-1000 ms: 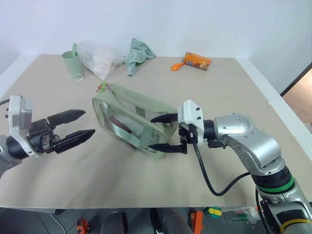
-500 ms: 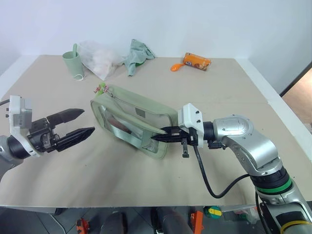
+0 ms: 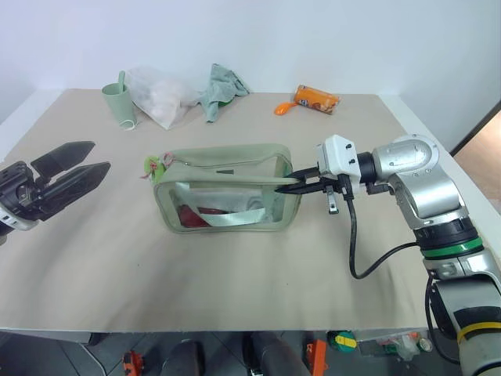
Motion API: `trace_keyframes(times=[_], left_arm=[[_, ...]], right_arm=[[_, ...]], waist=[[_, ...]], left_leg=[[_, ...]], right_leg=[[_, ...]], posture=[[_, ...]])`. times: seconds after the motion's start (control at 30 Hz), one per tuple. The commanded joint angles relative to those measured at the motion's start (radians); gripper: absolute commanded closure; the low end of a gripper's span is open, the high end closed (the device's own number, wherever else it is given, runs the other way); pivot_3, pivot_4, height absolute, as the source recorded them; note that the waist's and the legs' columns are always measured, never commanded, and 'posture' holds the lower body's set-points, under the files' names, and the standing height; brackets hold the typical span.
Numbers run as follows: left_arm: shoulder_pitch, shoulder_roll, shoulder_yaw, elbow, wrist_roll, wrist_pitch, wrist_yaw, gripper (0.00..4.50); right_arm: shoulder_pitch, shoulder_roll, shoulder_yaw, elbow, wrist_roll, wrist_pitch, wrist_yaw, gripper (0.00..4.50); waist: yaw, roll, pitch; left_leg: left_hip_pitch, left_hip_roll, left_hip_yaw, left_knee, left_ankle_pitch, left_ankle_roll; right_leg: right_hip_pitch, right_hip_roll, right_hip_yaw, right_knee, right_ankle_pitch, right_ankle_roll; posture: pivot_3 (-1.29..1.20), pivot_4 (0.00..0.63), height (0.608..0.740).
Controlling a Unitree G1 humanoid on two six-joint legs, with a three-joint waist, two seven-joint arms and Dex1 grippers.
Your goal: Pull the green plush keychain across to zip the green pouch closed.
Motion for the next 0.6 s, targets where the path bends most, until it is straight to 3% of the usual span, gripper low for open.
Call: trace_keyframes(times=[0.03,0.17,0.5,0.53,0.6], left_arm=[[0.003,0.015,0.021,-0.022,-0.012,0.001,-0.002,0.00],[0.005,0.015,0.022,-0.023,-0.015,0.003,-0.002,0.00],[-0.016,0.013,-0.056,-0.062,-0.017,0.023,-0.023,0.00],[-0.022,0.011,-0.068,-0.063,-0.016,0.024,-0.023,0.00],[-0.031,0.006,-0.087,-0.062,-0.016,0.026,-0.022,0.00]], right_arm=[[-0.020,0.016,-0.003,0.005,-0.012,-0.044,0.036,4.47],[0.022,0.036,0.000,-0.037,-0.002,-0.015,0.035,4.47],[0.073,0.054,-0.087,-0.179,0.094,0.257,-0.081,0.95],[0.081,0.050,-0.105,-0.201,0.128,0.296,-0.079,0.68],[0.090,0.045,-0.151,-0.245,0.208,0.388,-0.089,0.68]], waist=[[0.001,0.000,0.000],[0.000,0.000,0.000],[0.007,0.001,0.001],[0.009,0.001,0.001],[0.015,0.001,0.001]], left_leg=[[0.000,0.000,0.000,0.000,0.000,-0.001],[0.001,0.003,0.000,0.000,-0.001,-0.002],[0.003,0.006,0.000,0.000,0.002,-0.007],[0.003,0.005,0.000,0.000,0.002,-0.007],[0.003,0.005,0.000,0.000,0.001,-0.007]], right_leg=[[0.000,0.000,0.000,0.000,0.000,-0.001],[0.000,0.002,0.000,0.001,-0.001,-0.002],[0.000,0.004,-0.003,0.004,0.000,-0.004],[0.000,0.003,-0.003,0.004,0.000,-0.004],[0.000,0.003,-0.002,0.003,0.000,-0.004]], posture=[[0.00,0.150,0.740],[0.00,0.150,0.740],[0.00,0.150,0.740],[0.00,0.150,0.740],[0.00,0.150,0.740]])
